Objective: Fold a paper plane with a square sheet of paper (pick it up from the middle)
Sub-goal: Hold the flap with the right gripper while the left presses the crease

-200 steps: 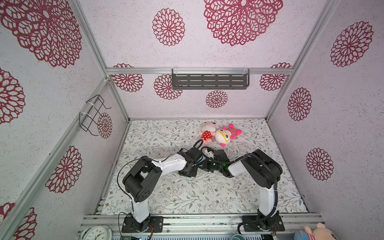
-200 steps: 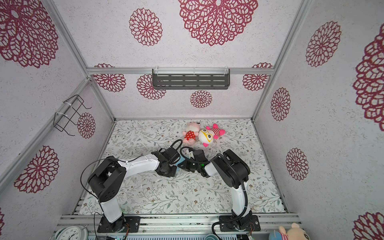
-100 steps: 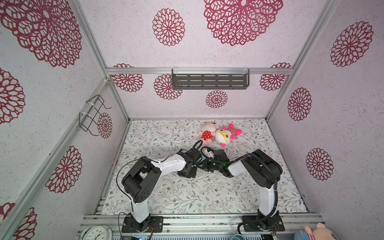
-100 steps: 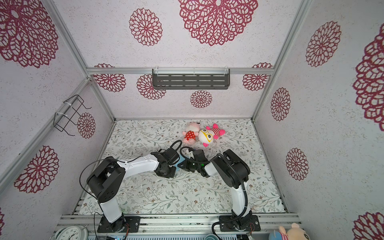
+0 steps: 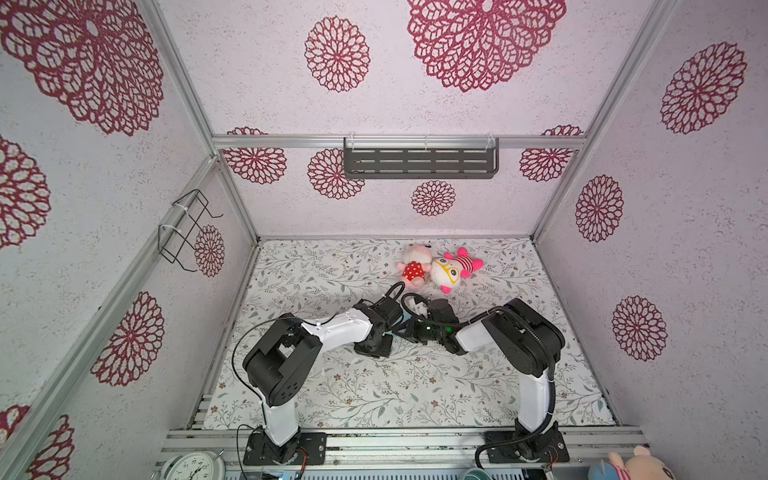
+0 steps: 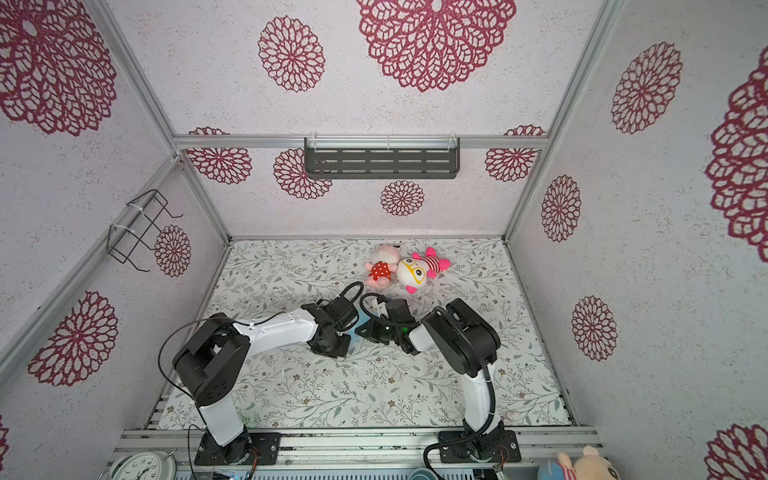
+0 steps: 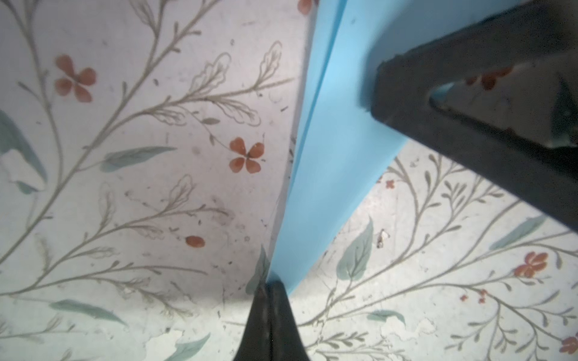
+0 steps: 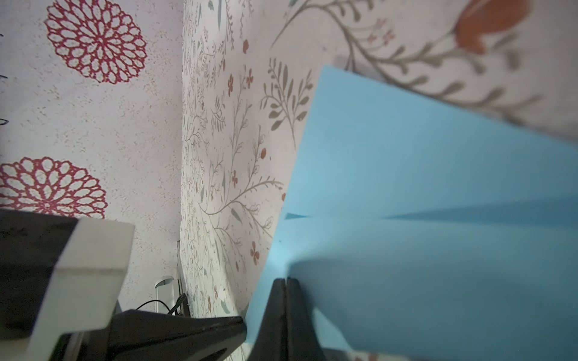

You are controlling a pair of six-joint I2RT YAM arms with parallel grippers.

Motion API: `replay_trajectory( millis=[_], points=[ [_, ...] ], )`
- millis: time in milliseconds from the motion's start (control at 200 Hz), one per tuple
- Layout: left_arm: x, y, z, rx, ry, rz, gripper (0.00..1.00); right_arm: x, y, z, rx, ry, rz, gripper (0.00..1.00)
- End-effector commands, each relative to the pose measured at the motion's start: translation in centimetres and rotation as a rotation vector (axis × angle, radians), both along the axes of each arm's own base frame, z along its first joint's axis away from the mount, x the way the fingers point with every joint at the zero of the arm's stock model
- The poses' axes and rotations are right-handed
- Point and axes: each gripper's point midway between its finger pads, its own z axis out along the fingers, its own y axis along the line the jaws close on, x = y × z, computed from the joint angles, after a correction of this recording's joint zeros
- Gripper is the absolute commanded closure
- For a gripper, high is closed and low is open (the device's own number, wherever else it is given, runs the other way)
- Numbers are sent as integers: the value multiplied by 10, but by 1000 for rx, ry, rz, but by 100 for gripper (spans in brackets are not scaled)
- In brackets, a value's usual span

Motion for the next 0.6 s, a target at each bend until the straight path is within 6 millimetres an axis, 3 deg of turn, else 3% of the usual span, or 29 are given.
replay_trajectory(
  millis=[0, 595],
  points=[
    [-22, 5, -1, 23, 69, -11, 99, -13, -24, -53, -166, 118, -45, 100],
    [-44, 14, -8, 75, 105, -39, 100, -12, -26, -55, -169, 122, -57, 100]
  ],
)
